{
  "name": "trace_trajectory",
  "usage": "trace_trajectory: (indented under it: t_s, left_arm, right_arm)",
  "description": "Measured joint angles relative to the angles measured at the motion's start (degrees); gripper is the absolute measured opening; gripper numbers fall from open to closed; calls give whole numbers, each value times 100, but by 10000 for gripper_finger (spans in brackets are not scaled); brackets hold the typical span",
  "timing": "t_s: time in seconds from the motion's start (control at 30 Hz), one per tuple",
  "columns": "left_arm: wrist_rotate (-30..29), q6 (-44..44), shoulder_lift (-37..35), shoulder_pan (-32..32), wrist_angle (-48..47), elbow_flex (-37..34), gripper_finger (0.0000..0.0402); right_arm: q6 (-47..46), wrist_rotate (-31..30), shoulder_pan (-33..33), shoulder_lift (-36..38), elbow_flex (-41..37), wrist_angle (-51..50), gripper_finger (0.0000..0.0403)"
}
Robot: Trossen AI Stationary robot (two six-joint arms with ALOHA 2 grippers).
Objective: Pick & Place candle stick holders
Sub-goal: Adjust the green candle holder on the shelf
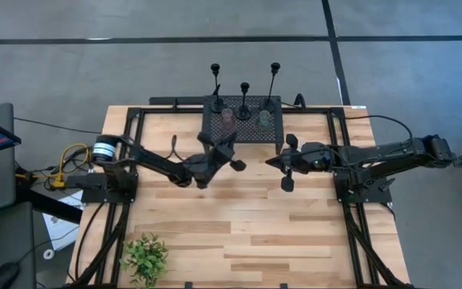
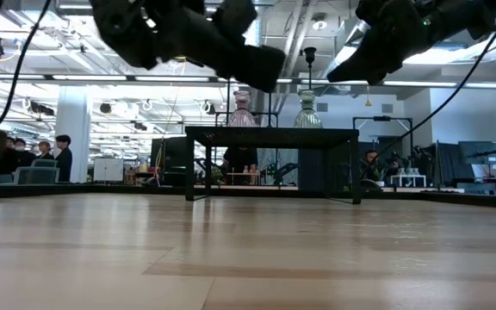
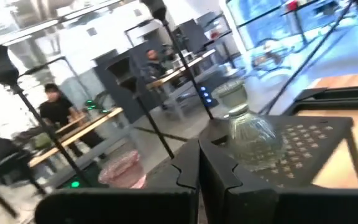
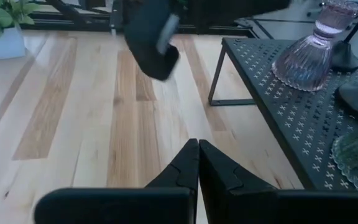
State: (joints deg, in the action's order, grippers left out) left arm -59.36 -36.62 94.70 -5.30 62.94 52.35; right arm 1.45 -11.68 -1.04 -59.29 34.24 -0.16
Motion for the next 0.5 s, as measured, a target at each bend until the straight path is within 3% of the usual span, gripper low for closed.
trace_trajectory:
  t_s: [0.23, 0.5]
  left_arm:
    - [1271, 666, -1275, 26, -477, -1046, 4]
    - [2052, 1851, -2811, 124, -2765, -1621, 4]
  right_arm:
    - [-54, -15, 0, -166, 4, 653, 0]
    - [-234, -61, 163, -1485, 0, 2665, 0]
